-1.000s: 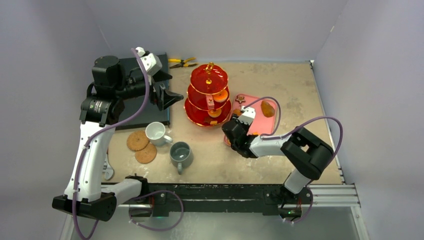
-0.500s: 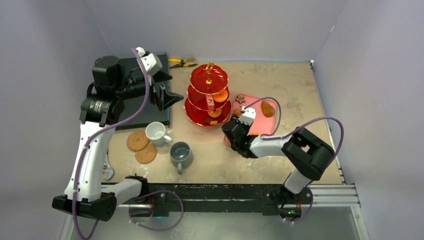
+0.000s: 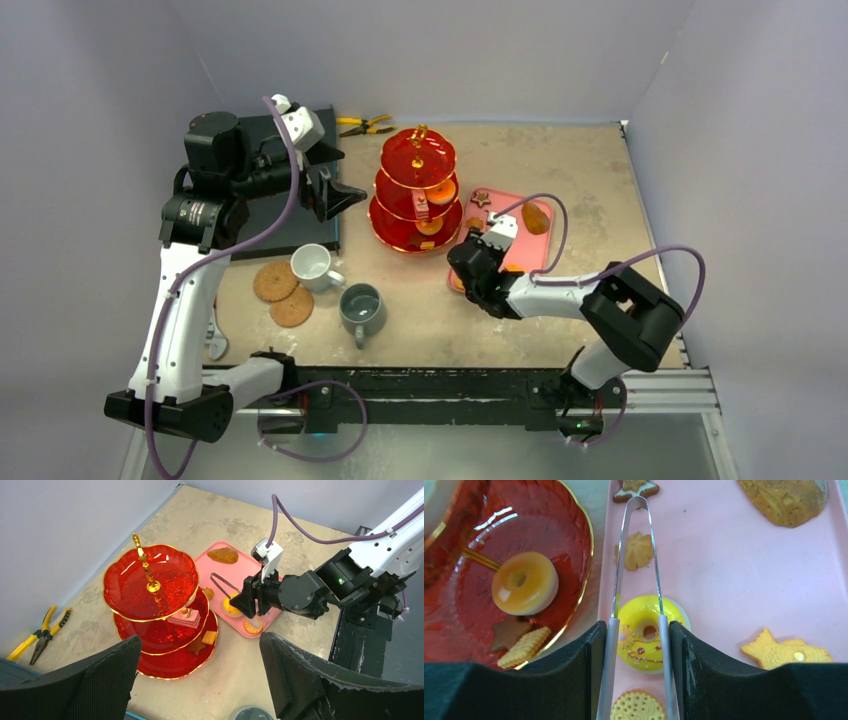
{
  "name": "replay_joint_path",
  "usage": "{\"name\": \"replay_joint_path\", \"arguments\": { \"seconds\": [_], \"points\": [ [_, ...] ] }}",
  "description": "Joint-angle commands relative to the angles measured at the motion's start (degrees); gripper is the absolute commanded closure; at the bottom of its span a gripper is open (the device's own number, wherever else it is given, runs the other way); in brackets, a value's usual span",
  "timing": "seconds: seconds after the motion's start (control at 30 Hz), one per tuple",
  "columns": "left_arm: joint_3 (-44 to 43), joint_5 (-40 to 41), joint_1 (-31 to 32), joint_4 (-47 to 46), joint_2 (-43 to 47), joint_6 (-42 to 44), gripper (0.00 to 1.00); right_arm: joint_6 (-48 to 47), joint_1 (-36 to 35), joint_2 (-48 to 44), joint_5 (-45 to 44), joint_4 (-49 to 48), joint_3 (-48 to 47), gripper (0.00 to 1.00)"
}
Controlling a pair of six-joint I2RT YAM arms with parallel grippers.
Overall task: Serve the afternoon tea
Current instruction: Adjust the clamp.
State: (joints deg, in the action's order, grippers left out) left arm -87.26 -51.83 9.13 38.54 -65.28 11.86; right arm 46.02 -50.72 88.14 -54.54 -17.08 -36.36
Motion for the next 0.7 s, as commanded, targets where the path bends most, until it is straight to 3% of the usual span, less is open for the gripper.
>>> {"name": "replay_joint_path", "arguments": {
  "seconds": [0.0, 0.13, 0.27, 0.47, 0.67],
  "points": [
    [-0.05, -0.86, 0.08, -0.47, 1.03, 1.57, 0.12, 0.23, -0.98, 2.25, -2.35, -0.8, -1.1, 0.5],
    [0.49, -1.51, 0.1, -0.38, 0.78, 1.25, 0.12, -2.23, -1.5, -3.44, -0.04, -1.4, -1.32, 0.5],
    [1.81, -2.54, 0.13, -0.83, 0.63, 0.81, 0.12, -10.7, -1.76, -19.64, 11.84, -8.78, 4.3, 0.49],
    [3.79, -4.71, 0.1, -2.57, 0.86, -1.07, 0.12, -14.26, -1.81, -41.2, 26.9, -4.74, 7.49, 0.5],
    [8.65, -7.68, 3.46, -10.55, -0.27, -7.87, 0.12, -16.97, -1.76, -47.29, 39.29, -4.3, 3.92, 0.51]
  ]
}}
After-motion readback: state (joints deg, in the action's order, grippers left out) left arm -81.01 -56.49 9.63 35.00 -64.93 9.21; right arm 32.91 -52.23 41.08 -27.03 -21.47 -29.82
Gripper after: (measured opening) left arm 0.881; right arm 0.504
